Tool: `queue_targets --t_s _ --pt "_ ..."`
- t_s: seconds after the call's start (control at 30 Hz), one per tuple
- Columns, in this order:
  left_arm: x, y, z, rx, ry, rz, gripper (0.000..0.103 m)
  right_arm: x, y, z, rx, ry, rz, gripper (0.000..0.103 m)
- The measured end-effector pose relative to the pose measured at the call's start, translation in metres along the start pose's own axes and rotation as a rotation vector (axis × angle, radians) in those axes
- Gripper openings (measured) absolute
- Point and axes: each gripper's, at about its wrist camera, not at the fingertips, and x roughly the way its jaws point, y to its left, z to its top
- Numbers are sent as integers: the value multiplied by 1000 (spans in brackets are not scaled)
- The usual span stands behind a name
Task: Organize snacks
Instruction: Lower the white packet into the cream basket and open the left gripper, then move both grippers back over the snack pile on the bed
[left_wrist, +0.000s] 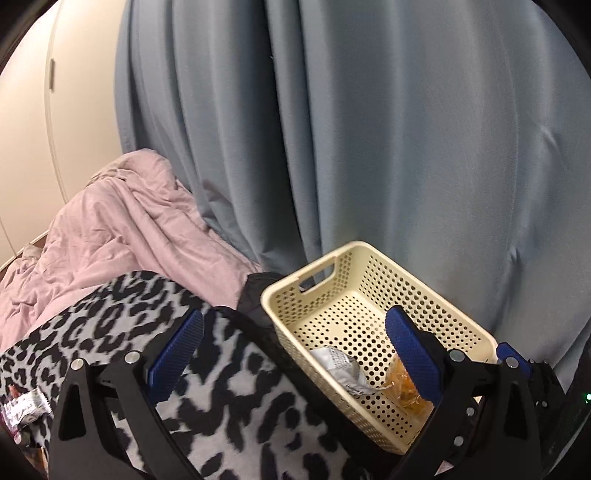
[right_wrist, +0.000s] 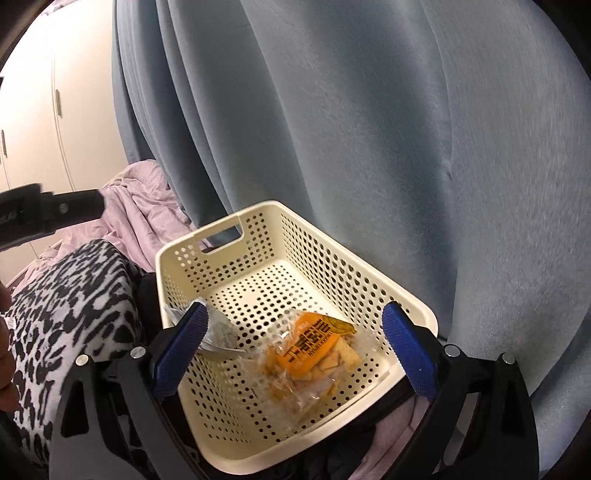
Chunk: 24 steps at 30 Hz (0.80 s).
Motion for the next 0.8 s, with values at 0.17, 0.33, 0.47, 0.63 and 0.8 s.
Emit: queue_targets --t_s 0.17,0.33,0.47,0.63,0.8 --pt "-26 22 -2 -59 -36 3 98 -12 10 7 0 -32 32 98" --pt "-53 44 -7 -77 -75 69 98 -25 23 12 8 -68 93 99" --pt "-73 65 -15 -108 -101 101 98 -34 41 19 -5 -100 143 100" --pt "-102 98 -28 -167 -125 143 98 -50 73 25 -30 -144 218 100" --pt "-133 123 -41 -192 -161 205 98 -61 106 27 -56 -147 301 100"
